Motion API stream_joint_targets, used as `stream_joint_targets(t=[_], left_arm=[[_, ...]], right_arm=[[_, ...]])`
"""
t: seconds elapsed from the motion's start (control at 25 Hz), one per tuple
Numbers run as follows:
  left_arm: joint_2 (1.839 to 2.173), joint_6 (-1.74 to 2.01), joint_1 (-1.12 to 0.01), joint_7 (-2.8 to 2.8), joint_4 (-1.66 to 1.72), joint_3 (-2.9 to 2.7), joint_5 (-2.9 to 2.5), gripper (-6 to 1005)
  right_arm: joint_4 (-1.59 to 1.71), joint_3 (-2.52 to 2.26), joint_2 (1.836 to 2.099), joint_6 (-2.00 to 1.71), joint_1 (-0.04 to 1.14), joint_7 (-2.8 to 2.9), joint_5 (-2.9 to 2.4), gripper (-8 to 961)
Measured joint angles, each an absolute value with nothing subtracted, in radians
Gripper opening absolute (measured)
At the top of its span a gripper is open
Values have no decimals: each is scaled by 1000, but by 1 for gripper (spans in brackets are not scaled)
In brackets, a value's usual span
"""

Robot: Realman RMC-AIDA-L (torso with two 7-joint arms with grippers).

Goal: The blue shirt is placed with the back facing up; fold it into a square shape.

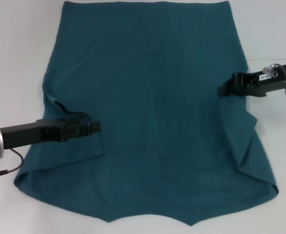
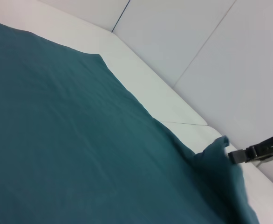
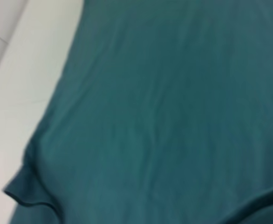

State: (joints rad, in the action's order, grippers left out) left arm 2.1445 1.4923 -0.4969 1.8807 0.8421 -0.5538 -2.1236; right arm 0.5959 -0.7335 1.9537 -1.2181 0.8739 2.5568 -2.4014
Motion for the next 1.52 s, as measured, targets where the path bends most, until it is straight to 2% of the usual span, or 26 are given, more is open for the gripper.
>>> stream_joint_targets(t=[0.12, 0.32, 0.44, 0.56, 0.68, 0.84, 1.0, 1.2, 1.52], left_arm=[[2144, 1487, -495, 1881, 841, -554, -2123, 948], [2142, 1483, -490, 1881, 841, -554, -2123, 948], [2141, 1482, -489, 1881, 841, -550, -2123, 948], [2136, 1483, -488, 1927, 841, -528, -2123, 948], [2108, 1507, -481, 2093, 842, -515, -2127, 948], [2051, 1619, -458, 2392, 851, -472, -2165, 948], [2035, 1725, -427, 2496, 882, -323, -2226, 949], [2028, 1725, -397, 2546, 898, -240, -2332, 949], [2035, 1639, -392, 2575, 862, -225, -2404, 949]], right_arm=[[590, -732, 1953, -1228, 873, 2524, -2339, 22], [547, -726, 1932, -1268, 865, 2469, -2227, 235], [546, -719, 1927, -1293, 854, 2445, -2197, 301], [555, -717, 1909, -1326, 835, 2430, -2174, 367], [588, -717, 1879, -1384, 800, 2431, -2176, 433], [633, -714, 1863, -1427, 765, 2436, -2176, 526], [669, -711, 1853, -1452, 735, 2441, -2176, 624], [671, -708, 1851, -1450, 722, 2439, -2177, 625], [671, -708, 1852, -1450, 719, 2431, -2178, 625]])
